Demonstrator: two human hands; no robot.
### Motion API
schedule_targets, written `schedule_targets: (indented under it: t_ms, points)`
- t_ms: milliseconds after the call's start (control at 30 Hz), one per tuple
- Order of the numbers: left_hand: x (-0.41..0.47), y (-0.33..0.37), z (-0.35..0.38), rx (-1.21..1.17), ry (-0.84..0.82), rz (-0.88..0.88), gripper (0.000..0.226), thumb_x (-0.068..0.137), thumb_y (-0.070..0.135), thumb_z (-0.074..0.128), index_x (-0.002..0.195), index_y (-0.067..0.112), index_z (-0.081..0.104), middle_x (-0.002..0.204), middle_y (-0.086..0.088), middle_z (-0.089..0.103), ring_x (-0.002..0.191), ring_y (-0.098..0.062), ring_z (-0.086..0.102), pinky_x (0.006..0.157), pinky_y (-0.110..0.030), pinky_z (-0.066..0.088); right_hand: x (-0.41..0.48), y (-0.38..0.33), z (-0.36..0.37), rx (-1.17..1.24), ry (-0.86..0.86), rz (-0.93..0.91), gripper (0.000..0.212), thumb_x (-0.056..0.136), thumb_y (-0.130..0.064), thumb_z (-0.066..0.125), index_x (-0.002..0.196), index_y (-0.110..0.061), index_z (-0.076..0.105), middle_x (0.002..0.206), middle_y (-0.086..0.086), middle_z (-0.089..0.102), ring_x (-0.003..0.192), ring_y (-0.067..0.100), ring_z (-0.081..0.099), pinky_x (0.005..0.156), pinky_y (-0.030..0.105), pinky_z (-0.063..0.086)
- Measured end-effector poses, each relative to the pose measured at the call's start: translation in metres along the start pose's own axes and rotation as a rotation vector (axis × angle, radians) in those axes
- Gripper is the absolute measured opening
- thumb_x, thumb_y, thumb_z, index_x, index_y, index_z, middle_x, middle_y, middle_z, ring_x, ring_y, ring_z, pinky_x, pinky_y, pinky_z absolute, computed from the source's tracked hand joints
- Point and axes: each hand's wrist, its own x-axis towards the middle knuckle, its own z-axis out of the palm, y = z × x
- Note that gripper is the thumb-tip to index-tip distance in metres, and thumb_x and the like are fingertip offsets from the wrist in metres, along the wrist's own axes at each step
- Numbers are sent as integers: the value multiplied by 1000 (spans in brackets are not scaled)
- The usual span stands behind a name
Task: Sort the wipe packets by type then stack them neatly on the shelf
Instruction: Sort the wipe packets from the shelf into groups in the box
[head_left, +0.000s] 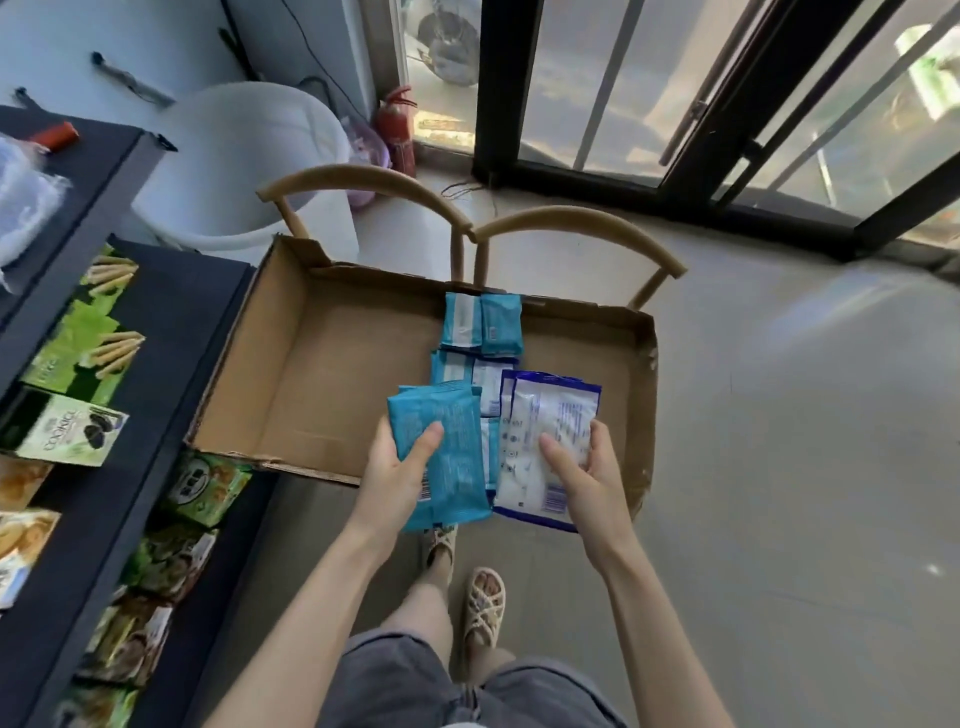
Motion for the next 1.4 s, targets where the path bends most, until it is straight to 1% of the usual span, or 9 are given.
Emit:
schedule_targets:
  t_ms: [467, 600, 767, 867, 900, 1000, 1100, 1167, 1400]
  points:
    - [219, -52, 12, 98, 1, -329, 29, 93, 26, 57, 119, 15, 52, 114, -3, 66, 100, -18, 66, 78, -36, 58, 204, 64, 21, -25, 135, 203, 29, 90, -9, 62, 115, -14, 48, 112, 5, 64, 98, 17, 67, 72, 28, 58]
    - [277, -88, 17, 231, 7, -293, 22, 92, 24, 60, 112, 19, 53, 109, 2, 65, 94, -8, 66, 70, -23, 56, 262, 103, 23, -32, 130, 260, 31, 90, -6, 61, 118, -11, 47, 116, 8, 62, 101, 19, 65, 76, 28, 57]
    - [326, -136, 17, 237, 52, -301, 21, 92, 22, 60, 112, 15, 56, 102, 6, 66, 87, -3, 67, 63, -17, 54, 319, 156, 25, -70, 103, 301, 27, 90, -11, 63, 107, -26, 48, 115, 4, 60, 106, 15, 62, 88, 37, 55]
    - [337, -164, 14, 305, 41, -270, 15, 93, 23, 59, 108, 20, 58, 105, 7, 64, 98, -10, 64, 75, -22, 54, 331, 181, 25, -274, 113, 294, 24, 89, -24, 64, 105, -30, 47, 117, 1, 44, 103, -18, 42, 90, 9, 42]
    - [338, -174, 13, 416, 50, -237, 16, 93, 26, 58, 108, 21, 57, 108, 7, 60, 103, -12, 58, 84, -26, 50, 332, 188, 26, -348, 129, 283, 25, 91, -27, 62, 110, -27, 46, 119, 2, 38, 103, -16, 36, 92, 7, 36]
    - [339, -195, 12, 787, 126, -131, 40, 93, 39, 54, 127, 18, 48, 124, 2, 39, 113, -8, 32, 105, -33, 26, 331, 203, 32, -635, 162, 216, 55, 94, -38, 53, 142, -21, 30, 141, 5, 25, 126, 8, 23, 106, 30, 18]
    - [343, -205, 6, 694, 31, -159, 67, 95, 47, 46, 149, 22, 17, 150, 4, 28, 135, -10, 27, 115, -40, 18, 332, 208, 34, -687, 124, 162, 70, 99, -37, 46, 152, -22, 3, 158, -3, 14, 142, 13, 16, 110, 37, 9]
    - [346, -207, 1, 585, -39, -188, 74, 92, 56, 44, 150, 31, 6, 153, 8, 28, 139, -10, 29, 115, -45, 25, 334, 209, 32, -685, 78, 142, 72, 99, -37, 45, 152, -22, -3, 157, -7, 18, 142, 12, 21, 108, 32, 9]
    - [348, -183, -4, 610, -116, -236, 57, 96, 40, 49, 146, 30, 25, 130, 13, 54, 115, -8, 54, 93, -28, 47, 338, 194, 24, -816, -21, 212, 76, 89, -53, 39, 150, -21, 8, 147, -5, 40, 132, 18, 39, 110, 47, 25]
